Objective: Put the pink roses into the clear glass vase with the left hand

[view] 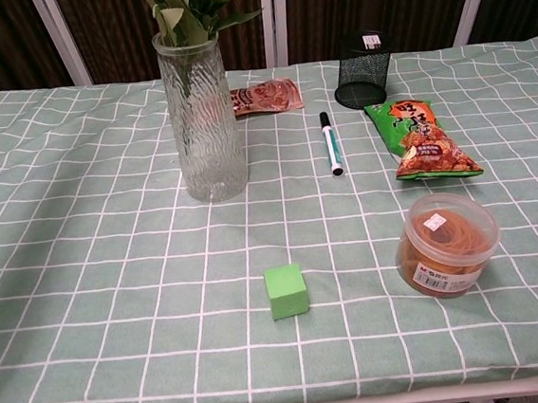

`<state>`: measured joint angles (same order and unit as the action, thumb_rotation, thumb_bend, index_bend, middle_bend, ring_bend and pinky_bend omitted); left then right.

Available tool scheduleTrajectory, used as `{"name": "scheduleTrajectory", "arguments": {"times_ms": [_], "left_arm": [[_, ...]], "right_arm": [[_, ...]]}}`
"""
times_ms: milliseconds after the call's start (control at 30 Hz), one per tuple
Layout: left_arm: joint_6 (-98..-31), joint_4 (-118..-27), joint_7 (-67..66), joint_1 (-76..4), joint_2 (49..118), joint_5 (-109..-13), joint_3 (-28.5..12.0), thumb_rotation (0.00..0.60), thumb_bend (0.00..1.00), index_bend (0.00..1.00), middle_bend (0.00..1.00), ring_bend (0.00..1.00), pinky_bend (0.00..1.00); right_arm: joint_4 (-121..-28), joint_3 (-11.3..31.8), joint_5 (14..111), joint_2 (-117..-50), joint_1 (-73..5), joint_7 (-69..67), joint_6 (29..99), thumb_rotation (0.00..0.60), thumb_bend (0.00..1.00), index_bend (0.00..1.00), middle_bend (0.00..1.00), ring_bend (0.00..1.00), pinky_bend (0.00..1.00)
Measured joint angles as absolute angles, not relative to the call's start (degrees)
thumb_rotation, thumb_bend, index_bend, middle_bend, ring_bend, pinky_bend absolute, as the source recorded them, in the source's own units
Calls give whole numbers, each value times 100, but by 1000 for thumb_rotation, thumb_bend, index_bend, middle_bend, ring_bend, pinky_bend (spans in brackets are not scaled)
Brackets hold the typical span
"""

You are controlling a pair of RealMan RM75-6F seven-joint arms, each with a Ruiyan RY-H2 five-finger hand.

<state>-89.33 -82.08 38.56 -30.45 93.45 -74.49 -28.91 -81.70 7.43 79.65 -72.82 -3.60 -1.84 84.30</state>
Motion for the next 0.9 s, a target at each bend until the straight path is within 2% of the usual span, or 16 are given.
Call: {"name": "scheduleTrajectory", "arguments": {"times_ms": [200, 367, 700, 900], "left_arm": [[-8942, -7660, 3479, -2543, 9167, -7561, -2127, 600, 36, 225, 132, 107, 176], [-8812, -7580, 2697, -2319, 8895, -7713, -1630, 600, 39, 266, 163, 108, 165], [-8717, -8321, 334, -1450, 7940, -7943, -432, 600, 39, 235, 163, 108, 161], [-9127, -8470, -213, -998, 7789, -8308, -74, 600, 31, 218, 138, 102, 160]], "right_arm": [[-8192, 723, 8036, -7280, -328, -187, 8535, 600, 101, 0, 0, 0, 0], [-8227, 714, 8026, -7261, -289, -224, 8563, 600, 101, 0, 0, 0, 0], [-8083, 609, 8124, -7406, -286, -288, 8515, 600, 101, 0, 0, 0, 0], [-8096, 564, 8213, -7432, -283, -205, 8556, 600, 101, 0, 0, 0, 0]]}}
